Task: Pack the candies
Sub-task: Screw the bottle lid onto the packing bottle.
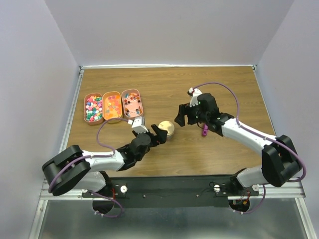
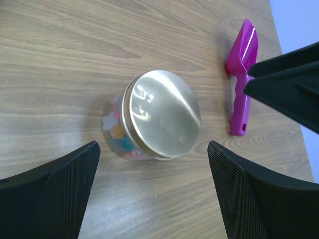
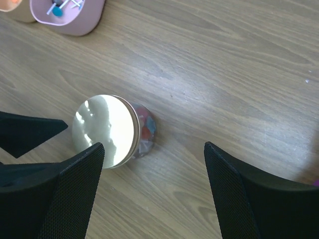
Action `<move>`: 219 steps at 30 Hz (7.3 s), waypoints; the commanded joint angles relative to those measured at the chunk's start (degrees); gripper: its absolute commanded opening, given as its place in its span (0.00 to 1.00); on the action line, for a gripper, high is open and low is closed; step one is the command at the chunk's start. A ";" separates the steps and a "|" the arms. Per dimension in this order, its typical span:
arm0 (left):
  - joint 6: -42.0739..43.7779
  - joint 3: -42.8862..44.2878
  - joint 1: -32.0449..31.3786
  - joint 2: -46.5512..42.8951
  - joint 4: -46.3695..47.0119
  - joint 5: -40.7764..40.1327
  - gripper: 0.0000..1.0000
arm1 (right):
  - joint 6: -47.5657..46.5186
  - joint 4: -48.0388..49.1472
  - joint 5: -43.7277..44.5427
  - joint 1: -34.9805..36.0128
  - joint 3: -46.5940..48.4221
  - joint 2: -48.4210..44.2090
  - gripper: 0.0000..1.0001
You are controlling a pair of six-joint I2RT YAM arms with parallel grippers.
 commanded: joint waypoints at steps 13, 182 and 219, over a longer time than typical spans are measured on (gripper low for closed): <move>14.46 11.17 -0.22 18.34 13.63 2.57 0.97 | -2.48 -1.19 2.55 -2.24 -1.88 -2.53 0.87; 50.17 8.98 11.65 53.68 81.58 45.30 0.74 | -21.73 -54.28 -8.61 -1.27 44.98 35.62 0.41; 49.03 9.51 11.56 53.59 79.91 44.24 0.74 | -15.91 -47.25 -4.91 -0.74 36.61 24.01 0.57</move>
